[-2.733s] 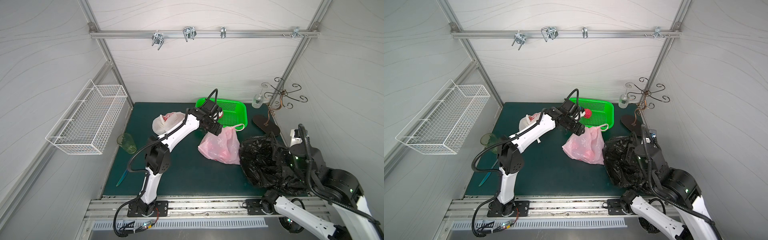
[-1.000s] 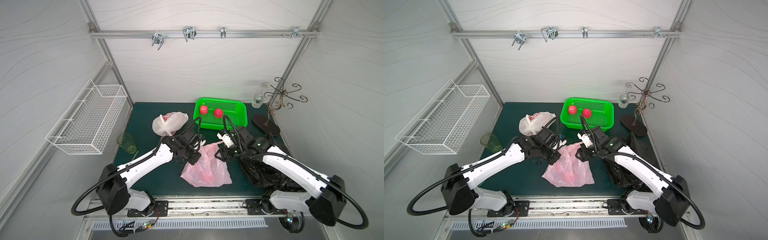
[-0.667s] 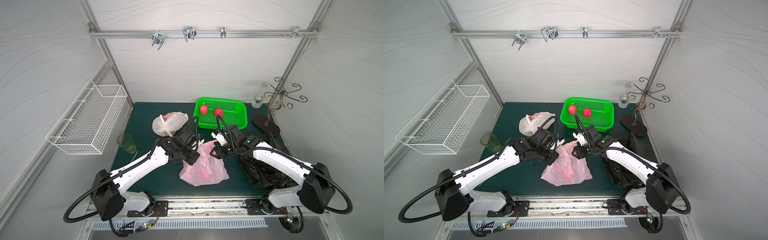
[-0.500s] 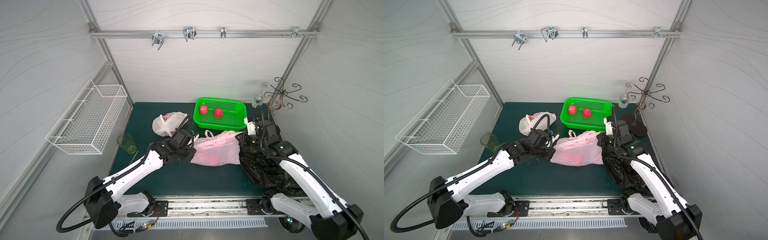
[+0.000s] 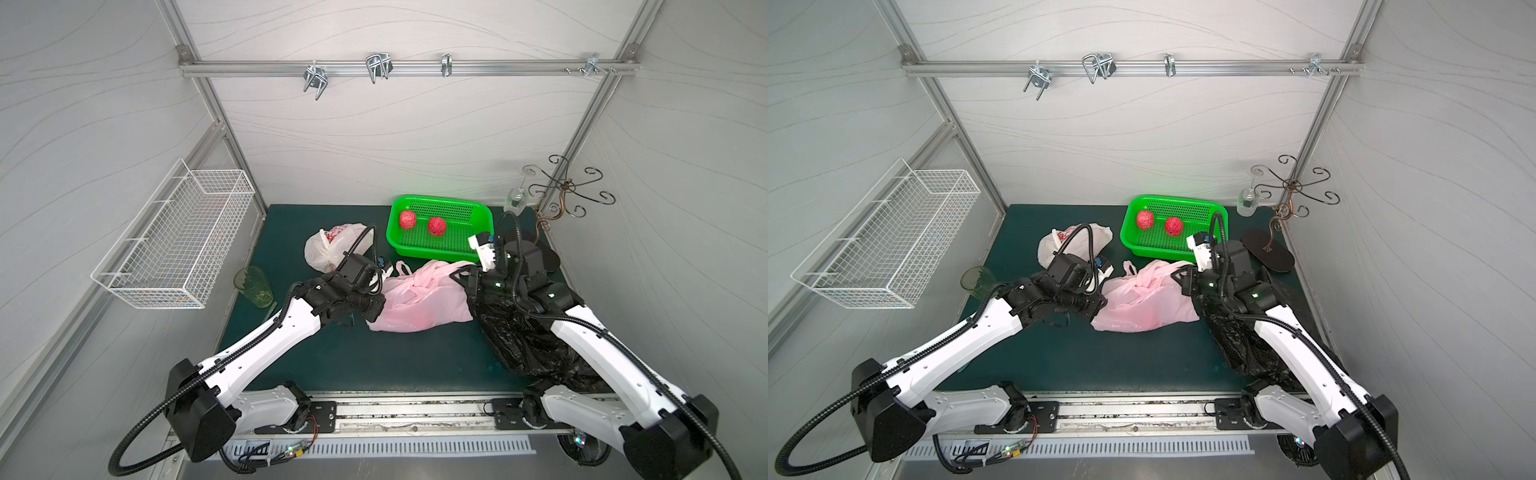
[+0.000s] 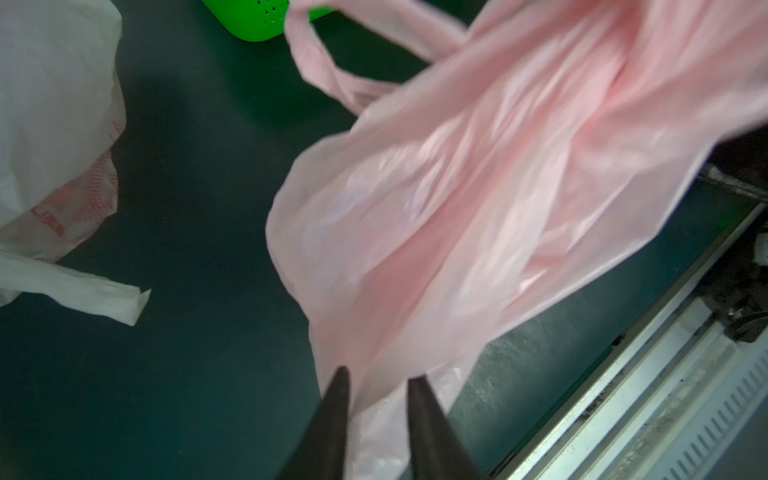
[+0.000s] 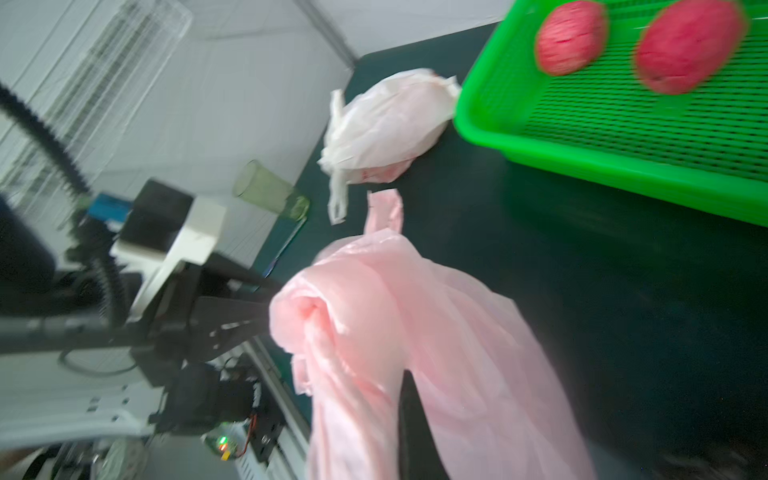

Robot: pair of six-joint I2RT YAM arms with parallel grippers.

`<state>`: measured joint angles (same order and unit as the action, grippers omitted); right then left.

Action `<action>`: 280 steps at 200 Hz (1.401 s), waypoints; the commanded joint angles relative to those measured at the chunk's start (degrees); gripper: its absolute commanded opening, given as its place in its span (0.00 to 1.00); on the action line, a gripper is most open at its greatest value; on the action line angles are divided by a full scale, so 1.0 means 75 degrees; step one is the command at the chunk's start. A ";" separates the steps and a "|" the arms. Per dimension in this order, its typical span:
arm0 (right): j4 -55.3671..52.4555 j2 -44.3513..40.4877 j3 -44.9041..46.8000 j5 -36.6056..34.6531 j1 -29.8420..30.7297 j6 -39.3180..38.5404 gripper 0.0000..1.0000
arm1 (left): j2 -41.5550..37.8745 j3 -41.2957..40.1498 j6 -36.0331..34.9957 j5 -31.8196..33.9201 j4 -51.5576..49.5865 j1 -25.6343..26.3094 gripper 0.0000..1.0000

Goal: Untie the knot of a plastic bag & take out the apple
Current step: Untie the plastic bag at the center of the board.

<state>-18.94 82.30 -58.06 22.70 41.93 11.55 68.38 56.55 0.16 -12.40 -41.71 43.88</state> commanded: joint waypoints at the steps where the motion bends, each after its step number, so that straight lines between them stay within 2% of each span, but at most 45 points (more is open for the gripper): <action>1: -0.0647 -0.0855 -0.0476 -0.1251 0.0025 -0.0159 0.00 | 0.0070 0.0099 -0.0213 0.0249 0.0153 -0.0025 0.00; 24: -0.1294 -0.1561 -0.0788 -0.3241 -0.0140 0.0156 0.00 | 0.0191 0.0175 -0.0241 0.0893 0.0097 -0.0015 0.00; 34: -0.1523 -0.1872 -0.0810 -0.3765 -0.0420 0.0433 0.00 | 0.0298 0.0243 -0.0260 0.1230 -0.0026 -0.0034 0.00; 73: -0.1887 -0.2728 -0.0481 -0.3759 -0.2087 0.1195 0.00 | 0.0509 0.0188 -0.0045 0.1889 -0.0142 -0.0072 0.00; 104: -0.1943 -0.3258 -0.0232 -0.4132 -0.2564 0.1719 0.00 | 0.0412 -0.0010 0.0278 0.2649 -0.0246 -0.0233 0.00; 124: -0.1403 -0.3407 0.0033 -0.3301 -0.2628 0.1610 0.00 | 0.0270 -0.0006 0.0448 0.2645 -0.0322 -0.0459 0.00; 160: -0.0134 -0.3247 0.0500 -0.0320 -0.2502 0.1495 0.00 | -0.0024 0.0437 0.0440 0.1668 -0.0093 -0.0563 0.00; 185: 0.0891 -0.2966 0.0730 0.1357 -0.1873 0.1487 0.00 | 0.0113 0.0801 0.0297 0.0855 0.0061 -0.0641 0.16; 197: 0.1017 -0.2822 0.0734 0.1462 -0.1332 0.1285 0.00 | 0.0263 0.0884 0.0242 0.0573 0.0163 -0.0696 0.34; 217: 0.0990 -0.2700 0.0814 0.1016 -0.0485 0.0919 0.00 | 0.0475 0.0883 0.0362 0.0297 0.0301 -0.0855 0.54; 242: 0.0900 -0.2822 0.1164 0.0649 -0.0102 0.0824 0.00 | 0.0479 0.1111 0.0523 -0.0160 0.0206 -0.0948 0.59; 280: 0.0469 -0.3548 0.1659 0.0521 0.0001 0.0735 0.00 | 0.0479 0.1536 0.0510 -0.0804 0.0404 -0.0940 0.58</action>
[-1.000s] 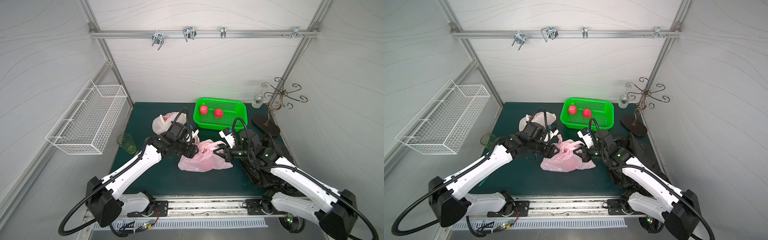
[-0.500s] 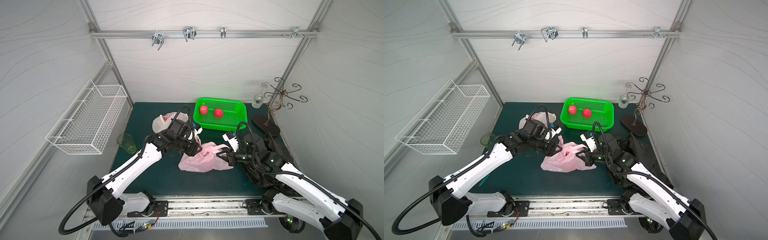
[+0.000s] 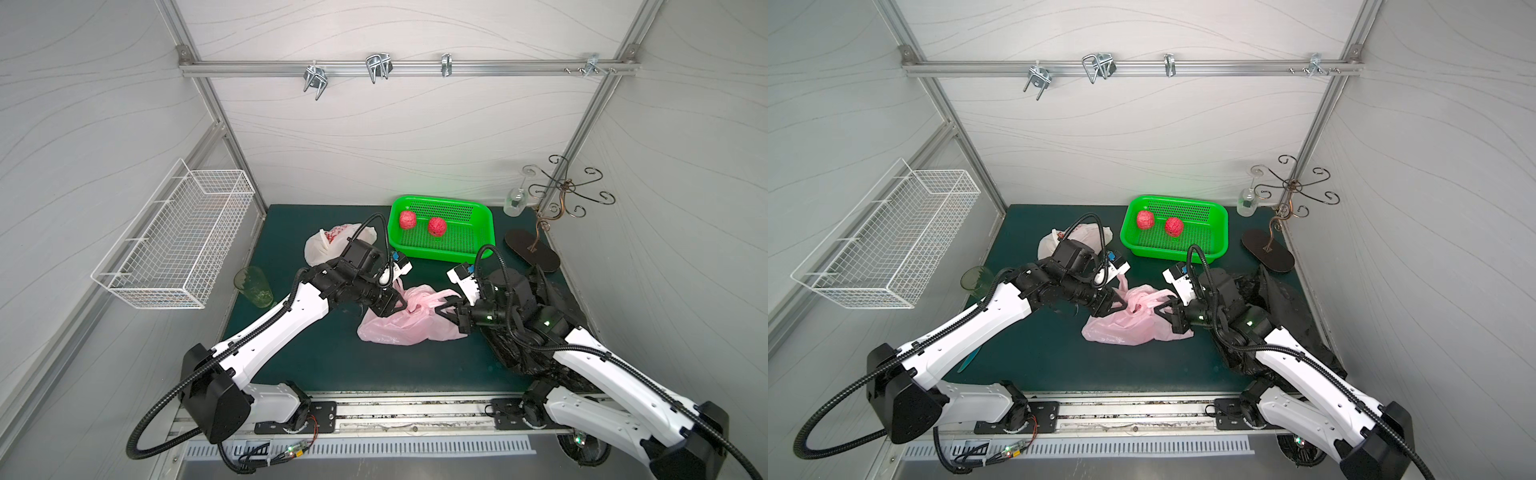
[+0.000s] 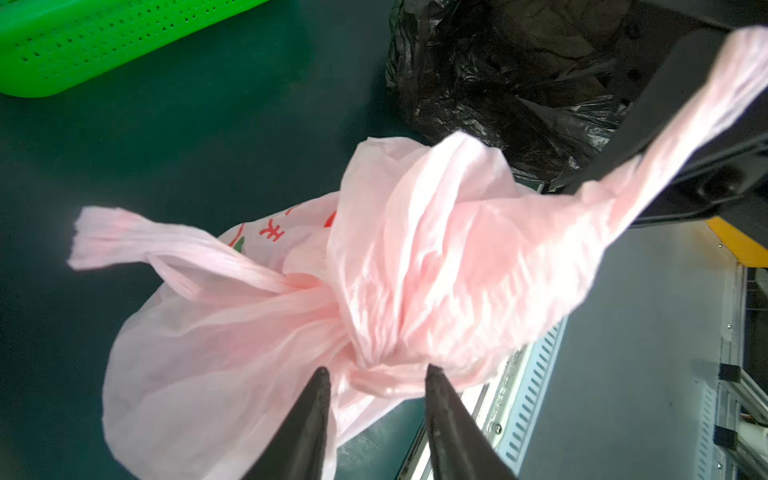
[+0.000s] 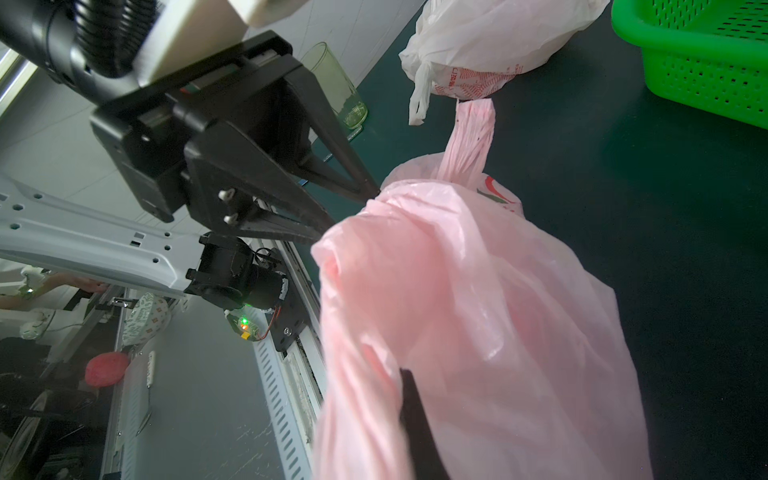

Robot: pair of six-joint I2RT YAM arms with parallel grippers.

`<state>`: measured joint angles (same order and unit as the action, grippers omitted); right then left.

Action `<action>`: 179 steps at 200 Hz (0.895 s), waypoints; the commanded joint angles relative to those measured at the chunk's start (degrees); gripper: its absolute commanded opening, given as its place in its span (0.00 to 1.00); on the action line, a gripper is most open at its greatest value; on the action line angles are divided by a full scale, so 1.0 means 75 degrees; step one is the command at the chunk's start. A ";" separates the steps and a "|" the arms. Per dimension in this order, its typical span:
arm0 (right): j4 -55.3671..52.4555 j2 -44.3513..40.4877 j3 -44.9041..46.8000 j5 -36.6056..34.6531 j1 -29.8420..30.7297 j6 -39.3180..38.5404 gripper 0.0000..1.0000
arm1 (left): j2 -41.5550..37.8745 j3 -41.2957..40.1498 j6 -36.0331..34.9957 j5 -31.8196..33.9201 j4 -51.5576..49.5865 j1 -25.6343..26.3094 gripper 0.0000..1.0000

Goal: Untie the knot of a plastic bag & take out the apple
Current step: Untie the plastic bag at the center of the board.

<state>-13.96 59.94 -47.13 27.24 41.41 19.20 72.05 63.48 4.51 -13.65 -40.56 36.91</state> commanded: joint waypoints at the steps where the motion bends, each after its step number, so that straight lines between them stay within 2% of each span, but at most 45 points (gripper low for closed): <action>1: -0.0205 -0.0588 0.0208 -0.0095 0.0076 -0.0292 0.00 | -0.0004 0.0621 -0.0084 -0.0645 0.0250 -0.0016 0.58; 17: -0.0357 -0.0817 0.0403 -0.0185 0.0071 -0.0330 0.00 | 0.0155 0.0705 -0.0411 -0.0811 0.0247 -0.0011 0.56; 65: -0.0607 -0.1116 0.0491 -0.0415 0.0074 -0.0342 0.00 | 0.0456 0.0647 -0.1507 -0.2149 -0.0002 -0.0011 0.46; 102: -0.0885 -0.1137 0.0311 -0.0501 0.0069 -0.0521 0.00 | 0.0268 0.0413 -0.1949 -0.2127 -0.0092 -0.0022 0.36; 119: -0.0977 -0.1159 0.0285 -0.0459 0.0064 -0.0572 0.00 | 0.0226 0.0312 -0.2131 -0.1775 -0.0103 -0.0023 0.39; 146: -0.1055 -0.1242 0.0308 -0.0352 0.0058 -0.0571 0.00 | 0.0314 0.0286 -0.2276 -0.1256 0.0016 -0.0022 0.56; 161: -0.1107 -0.1288 0.0329 -0.0333 0.0063 -0.0581 0.00 | 0.0428 0.0359 -0.2292 -0.0812 -0.0075 -0.0022 0.59; 179: -0.1126 -0.1356 0.0343 -0.0310 0.0064 -0.0579 0.00 | 0.0487 0.0341 -0.2301 -0.0730 -0.0004 -0.0022 0.59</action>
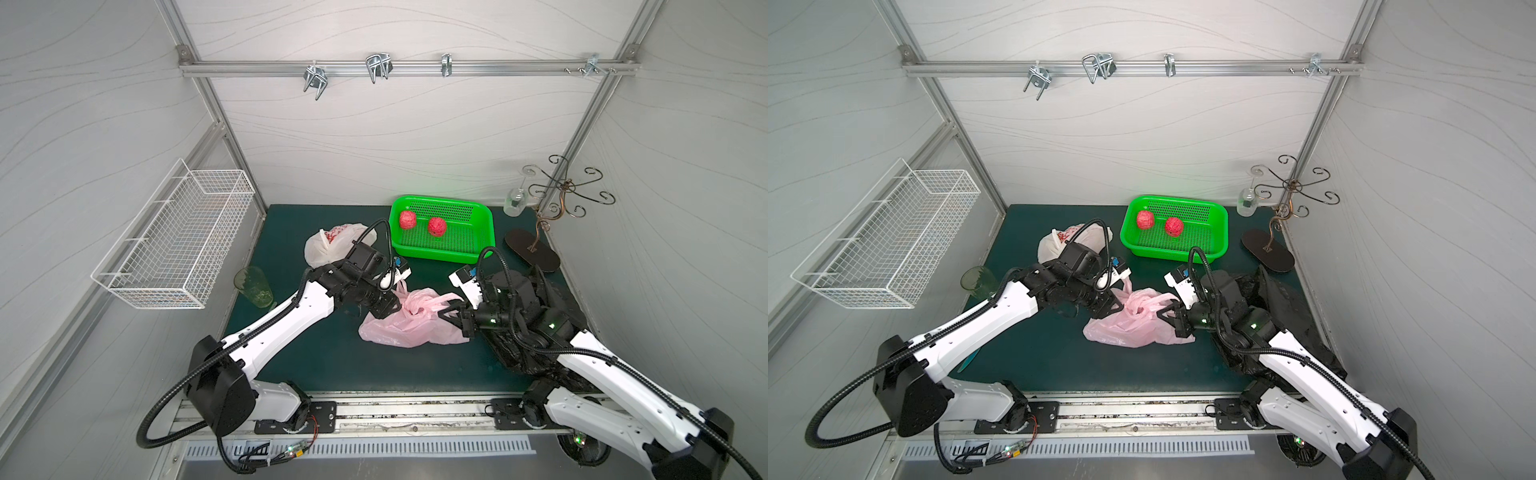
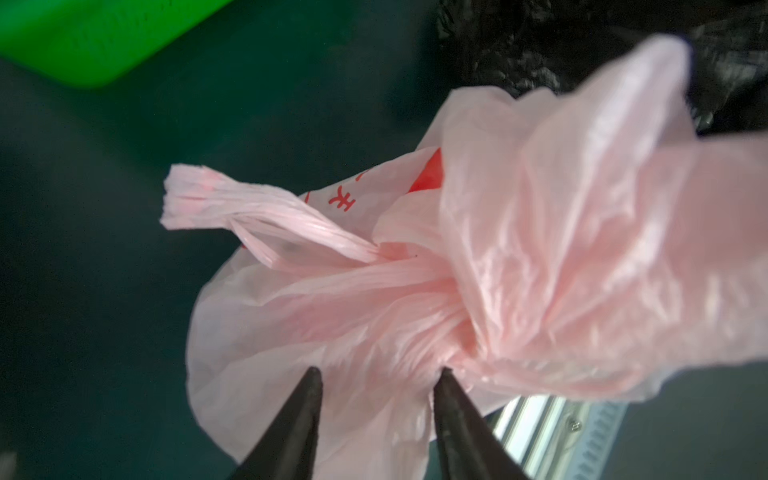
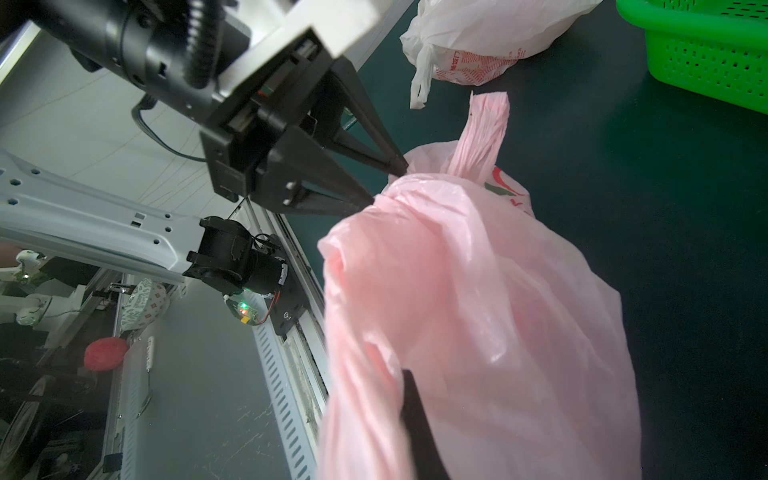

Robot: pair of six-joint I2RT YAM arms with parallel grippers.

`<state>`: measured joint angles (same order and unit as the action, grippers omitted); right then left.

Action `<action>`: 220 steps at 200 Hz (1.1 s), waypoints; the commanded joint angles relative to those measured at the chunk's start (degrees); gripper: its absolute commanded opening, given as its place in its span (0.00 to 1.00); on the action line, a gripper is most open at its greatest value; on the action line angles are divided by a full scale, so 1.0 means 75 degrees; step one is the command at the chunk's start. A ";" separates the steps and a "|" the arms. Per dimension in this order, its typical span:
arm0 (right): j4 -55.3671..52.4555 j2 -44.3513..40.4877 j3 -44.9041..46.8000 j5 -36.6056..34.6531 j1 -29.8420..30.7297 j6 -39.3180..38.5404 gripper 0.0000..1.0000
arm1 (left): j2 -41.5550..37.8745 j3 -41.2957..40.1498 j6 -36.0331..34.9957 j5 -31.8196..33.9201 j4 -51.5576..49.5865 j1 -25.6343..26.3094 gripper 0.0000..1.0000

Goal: Untie the knot of a plastic bag & take out the apple
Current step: Untie the plastic bag at the center of the board.

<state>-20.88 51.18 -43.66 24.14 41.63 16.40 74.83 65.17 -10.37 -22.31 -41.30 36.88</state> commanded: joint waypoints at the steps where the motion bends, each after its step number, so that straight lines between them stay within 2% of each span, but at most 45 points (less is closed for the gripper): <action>1: -0.0203 -0.0189 -0.0126 0.0113 0.0037 -0.0206 0.00 | 0.0127 0.0120 -0.0316 0.0428 0.0100 -0.0019 0.59; 19: -0.0215 -0.0201 -0.0110 0.0181 0.0031 -0.0224 0.00 | 0.0343 0.0202 -0.0305 0.0533 0.0127 -0.0019 0.57; 29: -0.0212 -0.0205 -0.0098 0.0262 0.0028 -0.0230 0.00 | 0.0518 0.0283 -0.0293 0.0586 0.0127 -0.0023 0.51; 47: -0.0226 -0.0261 -0.0018 0.0250 0.0037 -0.0229 0.00 | 0.0808 0.0521 -0.0321 0.0318 0.0061 -0.0019 0.20; 56: -0.0259 -0.0299 0.0020 0.0175 0.0029 -0.0219 0.00 | 0.0904 0.0651 -0.0370 0.0086 -0.0057 -0.0022 0.00; 78: -0.0442 -0.0382 0.0033 -0.0081 0.0022 -0.0240 0.02 | 0.0856 0.0669 -0.0500 -0.0323 -0.0230 -0.0012 0.00; 88: -0.0575 -0.0450 0.0026 -0.0348 0.0016 -0.0275 0.16 | 0.0695 0.0526 -0.0514 -0.0431 -0.0162 -0.0021 0.00; 99: -0.0750 -0.0542 -0.0010 -0.0693 0.0011 -0.0337 0.27 | 0.0475 0.0349 -0.0504 -0.0506 -0.0044 -0.0011 0.00; 114: -0.1154 -0.0664 -0.0229 -0.1231 -0.0015 -0.0428 0.61 | 0.0171 0.0202 -0.0497 -0.0355 -0.0037 -0.0013 0.00; 122: -0.1349 -0.0807 -0.0404 -0.1401 -0.0006 -0.0546 0.71 | -0.0013 0.0124 -0.0462 -0.0120 -0.0036 0.0001 0.00; 148: -0.1511 -0.1903 -0.0931 -0.1858 0.0075 -0.0696 0.69 | -0.0746 -0.0317 -0.0605 0.1224 0.0044 0.0310 0.00; 170: -0.1643 -0.2382 -0.1454 -0.2032 0.0075 -0.0803 0.67 | -0.1209 -0.0662 -0.0880 0.1599 0.0139 0.0678 0.00; 184: -0.1958 -0.1960 -0.1921 -0.1610 0.0078 -0.1116 0.63 | -0.1309 -0.0685 -0.0982 0.1614 0.0020 0.0858 0.00; 208: -0.2484 -0.0662 -0.2508 -0.0367 0.0195 -0.1603 0.59 | -0.1325 -0.0667 -0.1095 0.1649 -0.0232 0.1102 0.00; 220: -0.2801 0.0006 -0.2716 -0.0228 0.0468 -0.1850 0.56 | -0.1386 -0.0725 -0.1146 0.1707 -0.0225 0.1224 0.00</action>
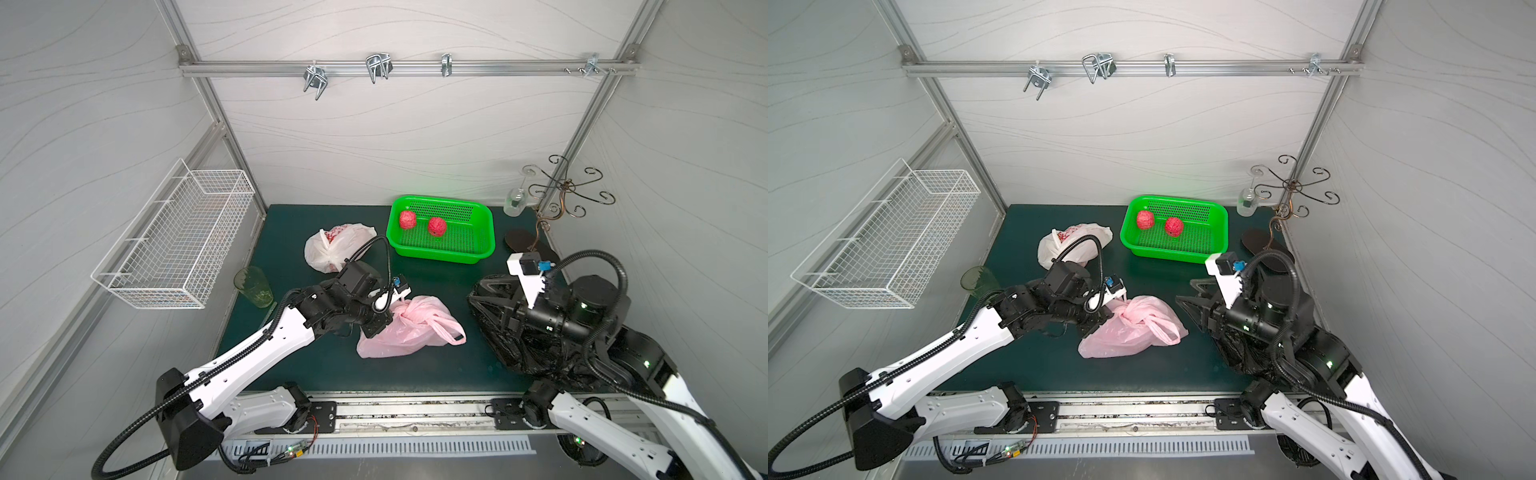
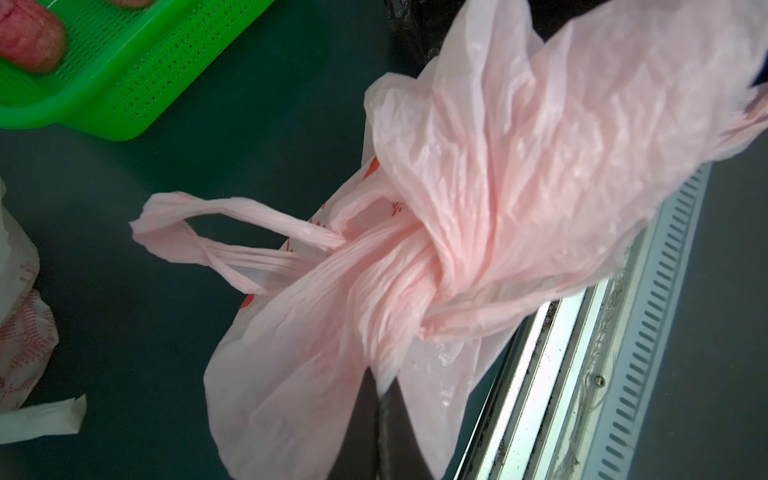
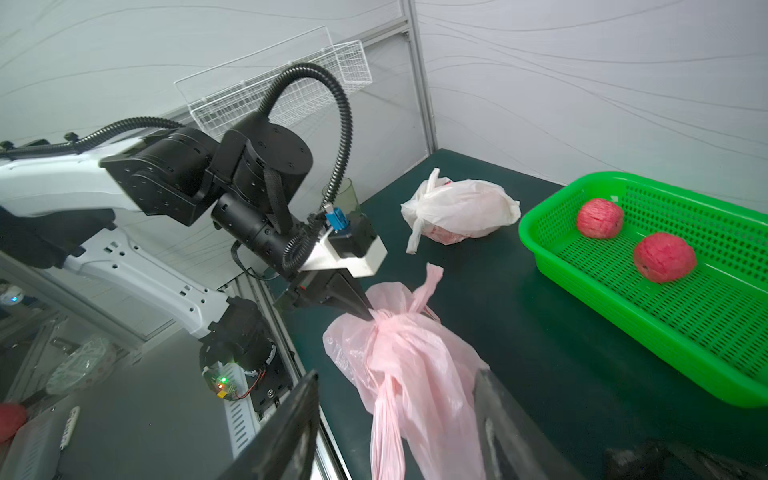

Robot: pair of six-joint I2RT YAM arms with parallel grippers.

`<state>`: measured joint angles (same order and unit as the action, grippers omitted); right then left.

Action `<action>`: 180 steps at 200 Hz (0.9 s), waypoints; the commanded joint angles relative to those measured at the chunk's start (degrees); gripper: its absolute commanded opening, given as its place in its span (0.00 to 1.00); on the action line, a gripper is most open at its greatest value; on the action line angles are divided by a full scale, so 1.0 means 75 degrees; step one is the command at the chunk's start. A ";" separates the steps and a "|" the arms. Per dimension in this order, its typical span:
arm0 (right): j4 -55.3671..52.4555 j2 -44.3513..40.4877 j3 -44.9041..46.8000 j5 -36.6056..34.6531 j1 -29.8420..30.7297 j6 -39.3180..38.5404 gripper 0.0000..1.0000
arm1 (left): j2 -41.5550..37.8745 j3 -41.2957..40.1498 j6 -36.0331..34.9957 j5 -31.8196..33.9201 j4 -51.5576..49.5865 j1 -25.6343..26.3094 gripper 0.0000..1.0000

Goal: Untie the knot of a plastic bag & take out the apple
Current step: Untie the plastic bag at the center of the board.

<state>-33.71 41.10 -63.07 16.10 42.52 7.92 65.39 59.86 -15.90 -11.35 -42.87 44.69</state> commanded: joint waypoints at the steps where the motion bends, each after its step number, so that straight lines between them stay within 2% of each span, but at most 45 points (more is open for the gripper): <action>1: -0.1132 0.1398 -0.0143 0.0845 0.0380 -0.0736 0.56 | -0.0134 -0.0020 -0.0410 0.0253 -0.0009 0.0195 0.00; 41: -0.1288 0.2612 -0.0135 0.0589 0.1292 -0.0903 0.57 | -0.0310 -0.0105 -0.0434 0.0164 -0.0050 0.0393 0.00; 73: -0.1163 0.3120 -0.0075 0.0310 0.1487 -0.0817 0.56 | -0.0475 -0.0127 -0.0394 -0.0016 0.0009 0.0479 0.00; 109: -0.0991 0.3201 -0.0105 0.0067 0.1535 -0.0648 0.48 | -0.0432 -0.0096 -0.0370 -0.0001 -0.0081 0.0558 0.00; 123: -0.1001 0.3231 -0.0145 -0.0038 0.1559 -0.0620 0.38 | -0.0405 -0.0097 -0.0355 0.0020 -0.0097 0.0581 0.00; 137: -0.1013 0.3248 -0.0168 -0.0133 0.1561 -0.0611 0.19 | -0.0398 -0.0085 -0.0342 0.0036 -0.0108 0.0593 0.00; 145: -0.1003 0.3244 -0.0167 -0.0168 0.1561 -0.0600 0.12 | -0.0396 -0.0100 -0.0347 0.0037 -0.0118 0.0596 0.00; 180: -0.1011 0.3038 -0.0224 -0.0367 0.1567 -0.0588 0.09 | -0.0208 -0.0183 -0.0361 0.0173 -0.0256 0.0641 0.00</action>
<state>-41.17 65.10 -63.26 14.90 53.80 4.21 62.94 58.61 -17.30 -10.22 -44.03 48.93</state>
